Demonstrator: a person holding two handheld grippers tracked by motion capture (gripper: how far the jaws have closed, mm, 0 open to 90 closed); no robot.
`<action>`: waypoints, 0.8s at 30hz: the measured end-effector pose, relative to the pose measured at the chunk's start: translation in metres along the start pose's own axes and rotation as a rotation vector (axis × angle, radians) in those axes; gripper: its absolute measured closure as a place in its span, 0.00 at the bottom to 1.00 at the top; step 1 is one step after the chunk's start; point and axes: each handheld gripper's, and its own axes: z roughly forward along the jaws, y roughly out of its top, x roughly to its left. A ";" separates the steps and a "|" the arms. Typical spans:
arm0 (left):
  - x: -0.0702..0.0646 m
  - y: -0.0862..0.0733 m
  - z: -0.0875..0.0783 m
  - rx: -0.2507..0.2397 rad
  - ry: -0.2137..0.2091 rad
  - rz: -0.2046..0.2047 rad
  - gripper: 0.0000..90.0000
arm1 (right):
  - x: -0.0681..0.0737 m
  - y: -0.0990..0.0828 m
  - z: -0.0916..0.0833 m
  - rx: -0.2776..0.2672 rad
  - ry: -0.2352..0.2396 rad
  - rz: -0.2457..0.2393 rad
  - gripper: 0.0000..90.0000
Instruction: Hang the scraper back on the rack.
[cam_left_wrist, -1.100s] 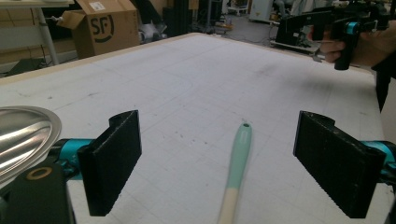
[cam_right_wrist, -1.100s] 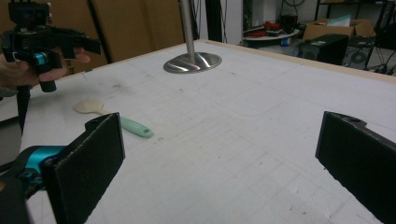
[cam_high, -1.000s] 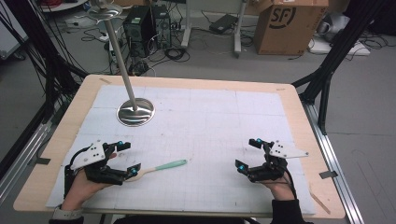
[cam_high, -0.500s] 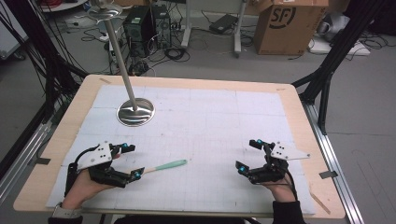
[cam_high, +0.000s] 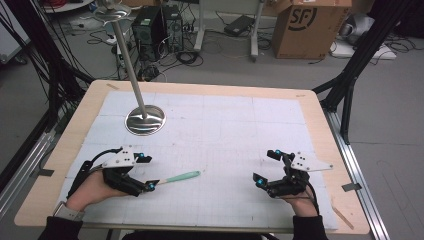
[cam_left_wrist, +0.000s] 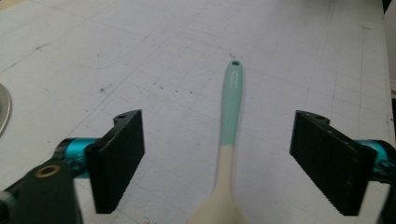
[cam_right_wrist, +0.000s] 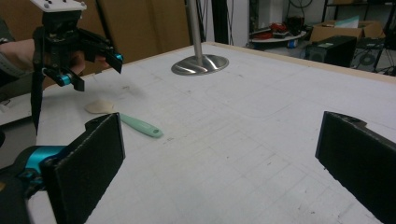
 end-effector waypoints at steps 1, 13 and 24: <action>0.001 0.001 0.002 0.021 -0.003 0.006 0.23 | 0.000 0.000 0.000 0.001 0.000 0.000 0.00; 0.009 0.013 0.014 0.220 -0.104 0.063 0.35 | 0.001 0.001 -0.001 -0.008 -0.009 -0.010 0.00; 0.011 0.024 0.027 0.359 -0.164 0.100 0.46 | 0.001 0.000 0.001 0.004 0.004 -0.011 0.00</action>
